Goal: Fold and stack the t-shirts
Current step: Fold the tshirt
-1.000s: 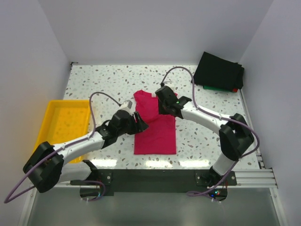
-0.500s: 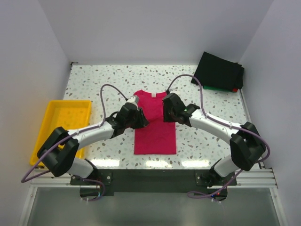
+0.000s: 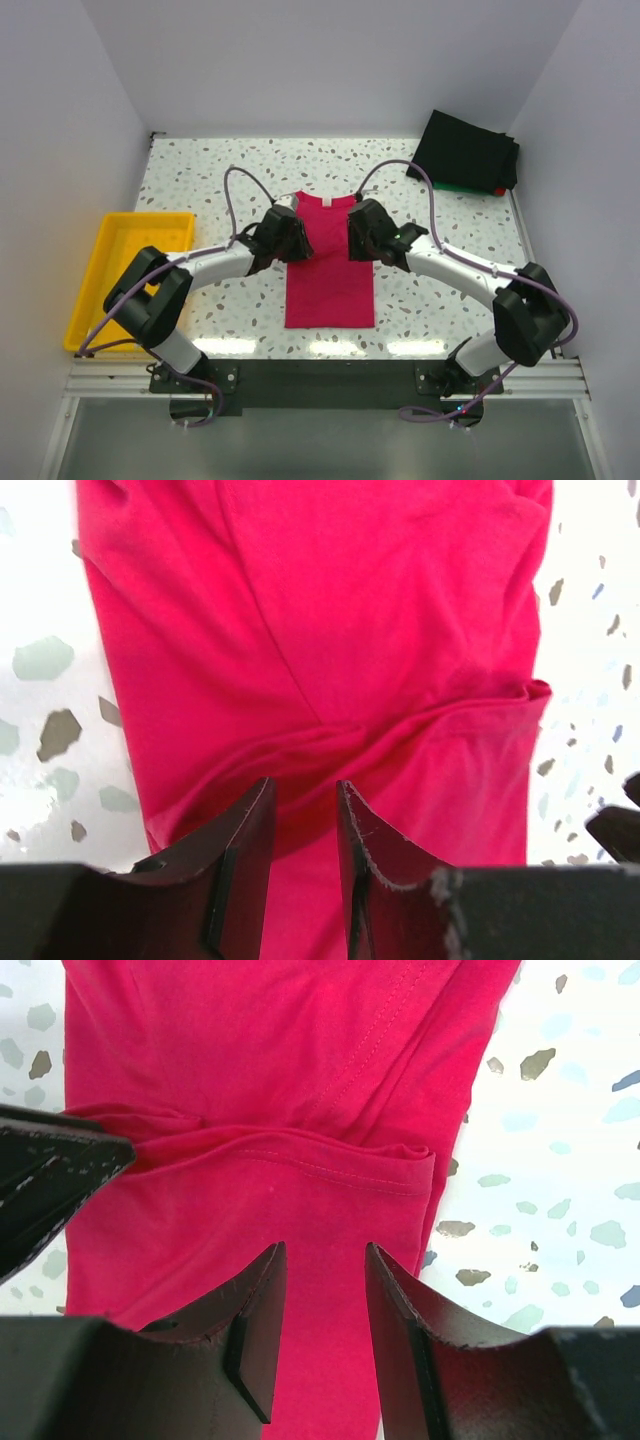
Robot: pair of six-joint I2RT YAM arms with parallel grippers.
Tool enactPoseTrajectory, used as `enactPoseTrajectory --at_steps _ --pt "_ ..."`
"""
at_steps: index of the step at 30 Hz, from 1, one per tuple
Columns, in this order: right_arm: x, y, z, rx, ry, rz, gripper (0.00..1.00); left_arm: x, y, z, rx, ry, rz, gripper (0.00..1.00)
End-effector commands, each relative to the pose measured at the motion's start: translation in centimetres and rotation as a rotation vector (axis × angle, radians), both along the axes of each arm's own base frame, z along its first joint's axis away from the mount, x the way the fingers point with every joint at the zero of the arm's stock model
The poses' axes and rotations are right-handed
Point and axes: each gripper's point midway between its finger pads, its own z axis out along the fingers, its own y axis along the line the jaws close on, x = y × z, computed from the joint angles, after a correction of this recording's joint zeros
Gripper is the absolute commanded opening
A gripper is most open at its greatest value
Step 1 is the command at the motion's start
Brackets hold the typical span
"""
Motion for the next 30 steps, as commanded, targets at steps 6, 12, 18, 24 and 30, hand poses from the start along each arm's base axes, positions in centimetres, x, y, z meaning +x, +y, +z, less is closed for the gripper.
enactPoseTrajectory --at_steps 6,12,18,24,30 --pt "1.8 1.6 -0.2 0.033 -0.017 0.016 0.41 4.2 0.2 1.4 0.018 -0.066 0.019 0.34" --pt "2.7 4.3 -0.4 0.088 -0.005 0.074 0.41 5.7 1.4 5.1 0.035 -0.126 0.041 0.34" --pt "1.2 9.2 0.3 0.198 0.006 0.176 0.42 4.7 3.6 6.7 0.069 -0.141 0.101 0.34" --pt "-0.4 12.5 -1.4 0.306 0.083 0.234 0.41 3.9 7.6 8.6 0.095 -0.124 0.214 0.34" --pt "-0.6 14.0 -2.8 0.332 0.120 0.254 0.41 3.3 9.5 11.2 0.077 -0.163 0.249 0.35"
